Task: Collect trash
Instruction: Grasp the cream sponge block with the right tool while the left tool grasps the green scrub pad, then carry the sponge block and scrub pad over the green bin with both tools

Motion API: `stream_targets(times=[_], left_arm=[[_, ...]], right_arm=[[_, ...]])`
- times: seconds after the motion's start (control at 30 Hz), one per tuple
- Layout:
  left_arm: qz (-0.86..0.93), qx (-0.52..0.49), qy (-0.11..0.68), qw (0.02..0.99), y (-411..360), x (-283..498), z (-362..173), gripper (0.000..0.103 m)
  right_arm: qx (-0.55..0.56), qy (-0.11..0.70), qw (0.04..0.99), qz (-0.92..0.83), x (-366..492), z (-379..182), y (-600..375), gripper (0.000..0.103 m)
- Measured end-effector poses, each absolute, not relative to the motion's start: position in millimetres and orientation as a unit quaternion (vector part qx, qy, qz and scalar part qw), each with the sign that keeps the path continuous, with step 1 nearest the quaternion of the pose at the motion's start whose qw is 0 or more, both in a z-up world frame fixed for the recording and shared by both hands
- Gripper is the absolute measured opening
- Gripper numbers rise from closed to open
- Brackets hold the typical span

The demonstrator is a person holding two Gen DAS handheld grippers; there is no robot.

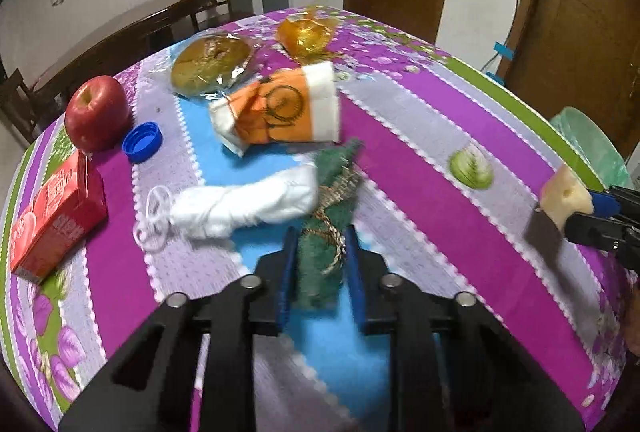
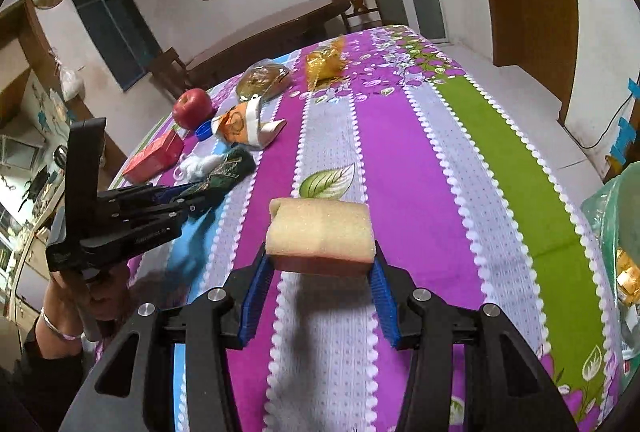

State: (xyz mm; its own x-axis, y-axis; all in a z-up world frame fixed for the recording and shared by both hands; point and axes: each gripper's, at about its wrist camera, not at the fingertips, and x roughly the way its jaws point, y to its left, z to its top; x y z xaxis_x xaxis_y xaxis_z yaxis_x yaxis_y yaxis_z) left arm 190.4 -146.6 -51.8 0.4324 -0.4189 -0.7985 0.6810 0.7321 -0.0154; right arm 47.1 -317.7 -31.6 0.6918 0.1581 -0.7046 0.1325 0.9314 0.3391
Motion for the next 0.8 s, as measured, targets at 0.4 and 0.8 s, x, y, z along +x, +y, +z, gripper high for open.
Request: stream_targets(times=[0.4,0.8], left_arm=[[-0.331,0.174,0.425,0.824,-78,86,-51,0.03],[-0.3,0.157,0.419,0.842,-92,95,-53,0.053]], right_arm=[[0.068,0.429,0.901,0.016,-9,-40,-295,0.05],[0.054,0.429,0.902,-0.007,-2,-39,-287,0.066]])
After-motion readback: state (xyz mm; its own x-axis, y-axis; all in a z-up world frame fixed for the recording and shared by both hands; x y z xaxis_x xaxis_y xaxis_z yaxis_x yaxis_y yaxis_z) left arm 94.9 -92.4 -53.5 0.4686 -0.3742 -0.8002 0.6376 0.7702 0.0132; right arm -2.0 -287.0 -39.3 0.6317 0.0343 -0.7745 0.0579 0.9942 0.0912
